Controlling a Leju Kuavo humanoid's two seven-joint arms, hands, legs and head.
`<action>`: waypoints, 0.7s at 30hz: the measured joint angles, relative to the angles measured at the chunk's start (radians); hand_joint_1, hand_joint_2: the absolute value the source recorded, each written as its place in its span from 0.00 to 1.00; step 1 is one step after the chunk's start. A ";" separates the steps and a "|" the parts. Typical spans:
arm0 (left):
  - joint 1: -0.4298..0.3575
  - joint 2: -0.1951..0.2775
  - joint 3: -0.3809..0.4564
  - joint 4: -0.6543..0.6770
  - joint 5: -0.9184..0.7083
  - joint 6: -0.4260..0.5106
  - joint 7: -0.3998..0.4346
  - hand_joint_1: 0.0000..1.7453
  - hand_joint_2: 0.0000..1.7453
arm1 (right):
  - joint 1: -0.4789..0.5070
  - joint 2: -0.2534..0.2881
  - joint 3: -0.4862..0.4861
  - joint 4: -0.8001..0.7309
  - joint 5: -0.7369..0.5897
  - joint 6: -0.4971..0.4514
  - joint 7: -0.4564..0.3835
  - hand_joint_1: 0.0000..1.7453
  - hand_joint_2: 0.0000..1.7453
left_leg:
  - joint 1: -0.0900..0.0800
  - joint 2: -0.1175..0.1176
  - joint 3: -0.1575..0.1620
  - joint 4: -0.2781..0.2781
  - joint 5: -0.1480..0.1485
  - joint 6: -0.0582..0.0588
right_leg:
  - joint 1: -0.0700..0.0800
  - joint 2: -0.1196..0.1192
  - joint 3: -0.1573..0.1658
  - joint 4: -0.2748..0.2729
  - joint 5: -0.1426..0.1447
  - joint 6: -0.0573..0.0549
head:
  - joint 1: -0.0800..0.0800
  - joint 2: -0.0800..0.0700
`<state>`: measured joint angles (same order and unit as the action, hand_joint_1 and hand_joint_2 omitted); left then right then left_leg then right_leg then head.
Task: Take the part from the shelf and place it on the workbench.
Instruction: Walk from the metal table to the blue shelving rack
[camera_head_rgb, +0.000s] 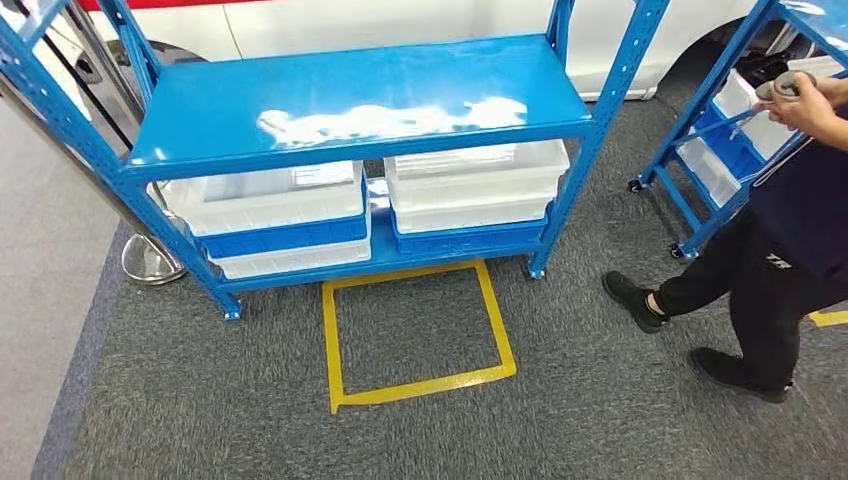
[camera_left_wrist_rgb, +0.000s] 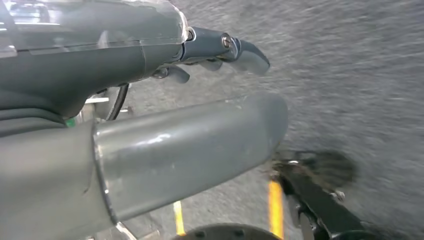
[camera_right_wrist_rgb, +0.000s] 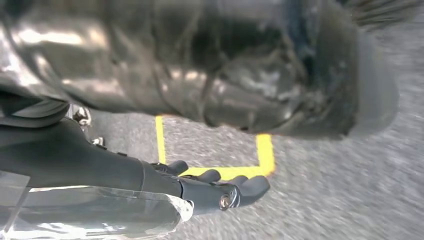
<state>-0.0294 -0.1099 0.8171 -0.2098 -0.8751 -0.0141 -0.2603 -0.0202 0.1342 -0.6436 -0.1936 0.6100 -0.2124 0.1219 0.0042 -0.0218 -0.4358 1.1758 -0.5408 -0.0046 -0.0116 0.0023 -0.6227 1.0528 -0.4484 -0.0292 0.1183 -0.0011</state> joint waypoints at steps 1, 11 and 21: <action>-0.001 0.000 0.000 0.000 0.000 0.000 0.000 0.00 0.00 | 0.000 0.000 0.000 0.000 0.000 0.000 0.000 0.00 0.00 | 0.002 0.006 -0.055 0.071 0.000 -0.004 | -0.001 -0.001 0.026 -0.013 -0.014 -0.004 | 0.000 0.000; 0.026 0.000 0.009 0.001 -0.005 0.000 0.002 0.00 0.00 | 0.006 0.007 -0.011 0.002 0.002 0.009 0.000 0.00 0.25 | -0.004 0.019 -0.264 -0.107 0.155 0.014 | 0.000 0.010 0.312 -0.078 -0.204 0.024 | 0.000 0.000; 0.009 0.001 0.014 0.001 -0.016 0.003 0.006 0.00 0.00 | -0.013 0.011 -0.026 0.000 -0.024 0.008 0.001 0.00 0.00 | -0.005 0.021 -0.049 -0.173 0.036 0.053 | 0.000 0.003 -0.009 0.232 -0.317 0.045 | 0.002 0.000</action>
<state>-0.0207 -0.1087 0.8314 -0.2087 -0.8910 -0.0113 -0.2545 -0.0331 0.1453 -0.6694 -0.1938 0.5856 -0.2049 0.1233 -0.0005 -0.0005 -0.4848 1.0029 -0.5052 0.0485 -0.0114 0.0050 -0.6316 1.2846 -0.7649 0.0159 0.1198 -0.0011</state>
